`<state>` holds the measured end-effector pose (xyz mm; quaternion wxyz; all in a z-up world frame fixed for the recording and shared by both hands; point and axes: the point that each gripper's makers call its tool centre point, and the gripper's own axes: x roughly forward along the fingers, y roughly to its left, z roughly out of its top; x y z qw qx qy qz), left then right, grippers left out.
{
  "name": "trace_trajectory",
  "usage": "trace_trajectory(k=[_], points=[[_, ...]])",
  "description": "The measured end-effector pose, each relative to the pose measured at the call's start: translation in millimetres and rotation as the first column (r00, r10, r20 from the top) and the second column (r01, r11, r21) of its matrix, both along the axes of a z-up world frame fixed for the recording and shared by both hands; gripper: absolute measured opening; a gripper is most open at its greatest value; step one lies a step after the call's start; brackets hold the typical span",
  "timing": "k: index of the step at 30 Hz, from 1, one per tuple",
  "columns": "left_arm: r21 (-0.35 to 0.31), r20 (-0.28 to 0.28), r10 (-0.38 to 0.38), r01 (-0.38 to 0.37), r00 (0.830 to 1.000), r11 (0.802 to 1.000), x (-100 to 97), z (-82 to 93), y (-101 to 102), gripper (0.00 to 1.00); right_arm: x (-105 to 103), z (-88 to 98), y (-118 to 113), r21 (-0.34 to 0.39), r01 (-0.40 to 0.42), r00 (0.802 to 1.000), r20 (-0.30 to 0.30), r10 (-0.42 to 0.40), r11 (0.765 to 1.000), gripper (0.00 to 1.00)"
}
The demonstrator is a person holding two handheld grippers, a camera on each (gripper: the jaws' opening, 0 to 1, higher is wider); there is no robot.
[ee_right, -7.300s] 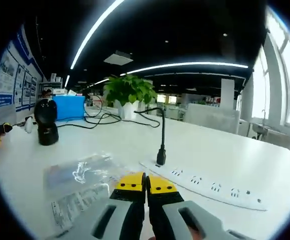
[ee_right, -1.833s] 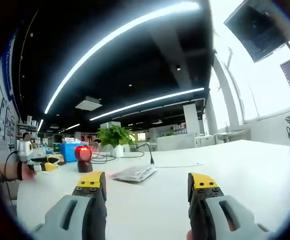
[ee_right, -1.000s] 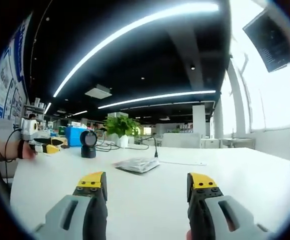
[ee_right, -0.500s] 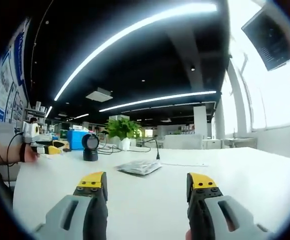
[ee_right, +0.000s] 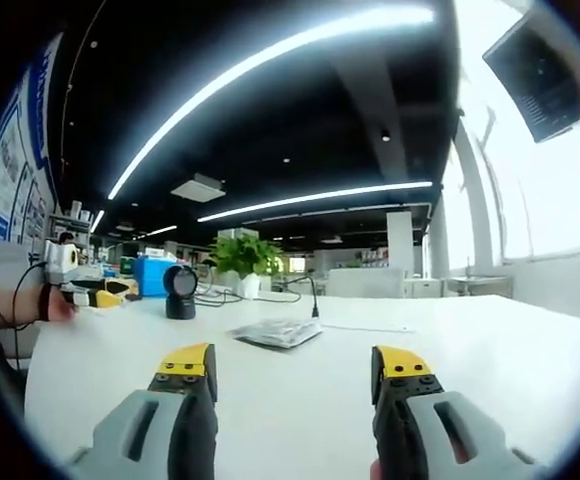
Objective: Clip sheet goods on table flip sheet goods clip sheet goods scan sheet goods put sheet goods back to table
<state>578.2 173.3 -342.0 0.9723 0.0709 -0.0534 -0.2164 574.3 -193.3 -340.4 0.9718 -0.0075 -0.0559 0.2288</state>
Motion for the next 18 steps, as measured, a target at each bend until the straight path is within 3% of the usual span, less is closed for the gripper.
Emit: trace_trajectory(k=[18], points=[[-0.010, -0.010, -0.005, 0.005, 1.000, 1.000, 2.6, -1.0, 2.1, 0.38, 0.5, 4.4, -5.6, 0.034, -0.005, 1.000, 0.013, 0.005, 0.999, 0.55]])
